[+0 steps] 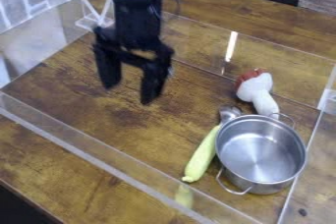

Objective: Move the green spoon to the left

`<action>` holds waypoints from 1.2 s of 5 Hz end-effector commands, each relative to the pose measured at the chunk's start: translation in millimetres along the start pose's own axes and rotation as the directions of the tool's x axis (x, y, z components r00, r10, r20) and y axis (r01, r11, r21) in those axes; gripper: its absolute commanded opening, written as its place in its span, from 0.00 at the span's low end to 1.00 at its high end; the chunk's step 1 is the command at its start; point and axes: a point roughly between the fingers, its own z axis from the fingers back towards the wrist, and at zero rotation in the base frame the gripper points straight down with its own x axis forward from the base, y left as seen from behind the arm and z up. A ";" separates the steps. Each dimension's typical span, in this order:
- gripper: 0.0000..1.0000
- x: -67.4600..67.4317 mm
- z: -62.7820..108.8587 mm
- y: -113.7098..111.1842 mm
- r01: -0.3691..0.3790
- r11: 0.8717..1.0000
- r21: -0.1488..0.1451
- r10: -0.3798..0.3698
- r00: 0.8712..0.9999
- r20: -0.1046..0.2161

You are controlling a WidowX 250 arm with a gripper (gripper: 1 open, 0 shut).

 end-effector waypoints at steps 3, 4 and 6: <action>1.00 6.9 -48.5 -75.3 -0.087 0.996 0.000 0.086 0.989 0.122; 1.00 14.8 -49.0 -72.1 -0.073 0.997 0.020 0.069 0.985 0.156; 1.00 22.5 -46.2 -39.9 -0.017 0.999 0.043 0.009 0.981 0.196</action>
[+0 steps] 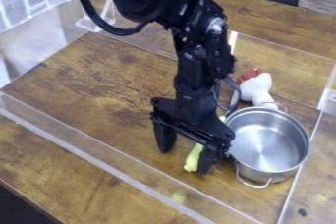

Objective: Move the green spoon to the left

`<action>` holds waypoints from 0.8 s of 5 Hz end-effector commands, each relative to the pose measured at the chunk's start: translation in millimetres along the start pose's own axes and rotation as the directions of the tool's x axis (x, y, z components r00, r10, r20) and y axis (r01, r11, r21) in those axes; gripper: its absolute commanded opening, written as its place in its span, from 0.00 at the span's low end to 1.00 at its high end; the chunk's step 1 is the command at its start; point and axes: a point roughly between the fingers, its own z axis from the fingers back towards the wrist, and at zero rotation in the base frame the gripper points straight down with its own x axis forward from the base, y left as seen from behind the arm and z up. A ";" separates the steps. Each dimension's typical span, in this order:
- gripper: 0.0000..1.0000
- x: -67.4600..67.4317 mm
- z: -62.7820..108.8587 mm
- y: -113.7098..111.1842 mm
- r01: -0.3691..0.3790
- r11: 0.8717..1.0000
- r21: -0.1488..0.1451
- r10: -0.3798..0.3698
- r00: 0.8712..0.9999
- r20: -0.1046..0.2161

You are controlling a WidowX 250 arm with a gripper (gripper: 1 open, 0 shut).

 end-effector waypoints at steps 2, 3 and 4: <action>1.00 0.5 14.6 19.2 -0.057 0.998 0.004 0.056 0.997 0.054; 1.00 -4.9 19.8 11.0 -0.100 0.995 0.005 0.100 0.994 0.055; 1.00 -7.0 20.8 -2.9 -0.113 0.994 0.000 0.112 0.992 0.058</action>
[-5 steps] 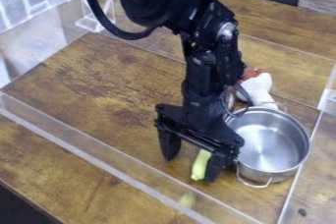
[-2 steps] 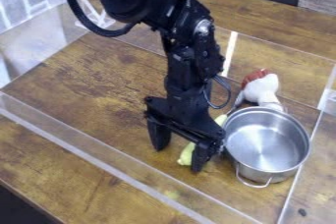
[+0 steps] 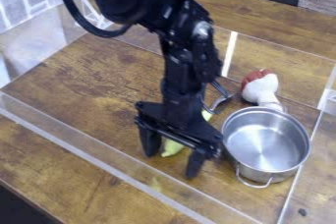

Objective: Move the green spoon to the left

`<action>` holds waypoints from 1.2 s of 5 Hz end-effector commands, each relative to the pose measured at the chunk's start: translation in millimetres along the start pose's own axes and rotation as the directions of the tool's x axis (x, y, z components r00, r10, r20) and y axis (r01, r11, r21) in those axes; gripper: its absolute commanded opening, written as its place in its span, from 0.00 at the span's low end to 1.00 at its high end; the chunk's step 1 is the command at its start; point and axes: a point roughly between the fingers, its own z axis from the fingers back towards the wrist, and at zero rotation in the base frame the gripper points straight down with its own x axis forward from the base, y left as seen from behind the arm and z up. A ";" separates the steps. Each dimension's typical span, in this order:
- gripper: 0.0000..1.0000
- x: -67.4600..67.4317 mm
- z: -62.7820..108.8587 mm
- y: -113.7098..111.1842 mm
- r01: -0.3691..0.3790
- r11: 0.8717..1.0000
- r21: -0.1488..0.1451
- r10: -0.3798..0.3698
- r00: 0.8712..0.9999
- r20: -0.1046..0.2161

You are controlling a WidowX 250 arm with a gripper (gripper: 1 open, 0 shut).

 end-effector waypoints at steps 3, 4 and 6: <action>1.00 3.8 21.3 -8.3 0.007 1.000 -0.027 -0.004 0.994 0.108; 1.00 4.4 28.6 4.6 0.022 0.999 -0.027 -0.018 0.993 0.118; 1.00 8.2 37.1 10.6 0.068 0.997 -0.038 -0.062 0.990 0.123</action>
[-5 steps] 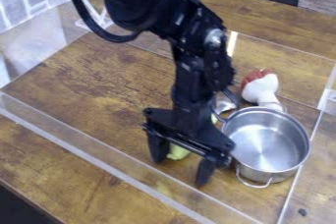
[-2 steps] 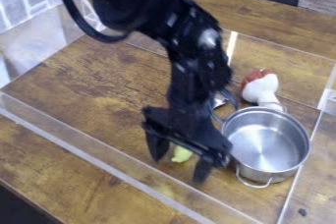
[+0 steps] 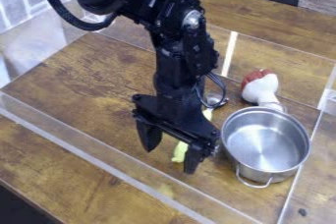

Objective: Move the green spoon to the left

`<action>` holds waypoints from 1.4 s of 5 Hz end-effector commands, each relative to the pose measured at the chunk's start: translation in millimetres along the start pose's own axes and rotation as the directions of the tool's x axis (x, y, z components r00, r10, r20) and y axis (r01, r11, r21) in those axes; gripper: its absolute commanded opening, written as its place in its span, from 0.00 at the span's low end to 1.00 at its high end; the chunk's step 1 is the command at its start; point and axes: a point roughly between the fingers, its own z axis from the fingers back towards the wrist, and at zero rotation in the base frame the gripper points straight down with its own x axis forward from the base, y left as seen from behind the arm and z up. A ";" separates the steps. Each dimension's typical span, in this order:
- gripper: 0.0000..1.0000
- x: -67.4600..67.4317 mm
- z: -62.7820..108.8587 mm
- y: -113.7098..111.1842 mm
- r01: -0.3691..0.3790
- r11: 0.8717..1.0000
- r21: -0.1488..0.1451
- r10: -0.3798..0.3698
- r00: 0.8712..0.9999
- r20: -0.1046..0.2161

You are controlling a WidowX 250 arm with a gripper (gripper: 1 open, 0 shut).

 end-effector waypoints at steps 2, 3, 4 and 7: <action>1.00 18.6 26.5 0.2 0.018 1.000 -0.024 -0.016 0.998 0.062; 1.00 26.4 17.8 -4.0 0.086 0.996 -0.036 -0.084 0.995 0.062; 1.00 33.0 8.2 -7.9 0.154 0.987 -0.043 -0.151 0.987 0.062; 0.00 37.7 24.5 7.1 0.121 0.992 -0.021 -0.119 0.990 0.077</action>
